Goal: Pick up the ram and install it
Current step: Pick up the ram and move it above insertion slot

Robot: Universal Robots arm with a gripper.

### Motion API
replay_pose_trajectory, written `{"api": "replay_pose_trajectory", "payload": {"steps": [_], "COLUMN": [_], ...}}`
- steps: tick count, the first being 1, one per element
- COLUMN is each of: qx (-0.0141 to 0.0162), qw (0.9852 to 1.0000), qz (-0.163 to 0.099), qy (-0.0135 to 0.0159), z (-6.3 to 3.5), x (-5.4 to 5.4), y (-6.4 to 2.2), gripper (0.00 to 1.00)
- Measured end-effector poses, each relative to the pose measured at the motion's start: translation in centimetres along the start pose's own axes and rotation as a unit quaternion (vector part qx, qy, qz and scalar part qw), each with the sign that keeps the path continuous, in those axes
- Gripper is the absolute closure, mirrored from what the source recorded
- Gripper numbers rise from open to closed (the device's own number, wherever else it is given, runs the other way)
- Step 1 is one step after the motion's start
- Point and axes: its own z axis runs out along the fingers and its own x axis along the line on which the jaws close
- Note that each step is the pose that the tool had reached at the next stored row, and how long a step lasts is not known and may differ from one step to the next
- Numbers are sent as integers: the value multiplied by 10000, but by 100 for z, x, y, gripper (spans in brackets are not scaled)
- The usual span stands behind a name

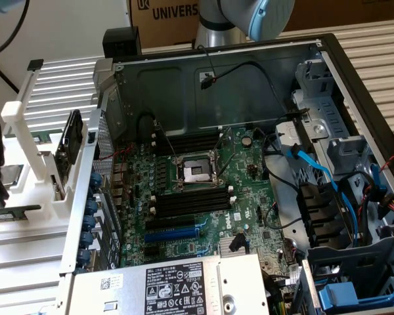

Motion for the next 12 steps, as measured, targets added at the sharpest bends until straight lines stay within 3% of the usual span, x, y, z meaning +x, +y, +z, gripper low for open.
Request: {"api": "replay_pose_trajectory", "payload": {"steps": [7, 8, 9, 11, 12], "qx": [10, 34, 93, 145, 188], "qw": [9999, 9998, 9997, 9995, 9993], "qz": [-148, -183, -245, -286, -317], "qy": [15, 14, 8, 3, -1], "z": [17, 20, 25, 29, 35], "x": [-22, -23, -25, -28, -27], "y": [3, 3, 3, 4, 3], "gripper": [79, 79, 79, 79, 79]}}
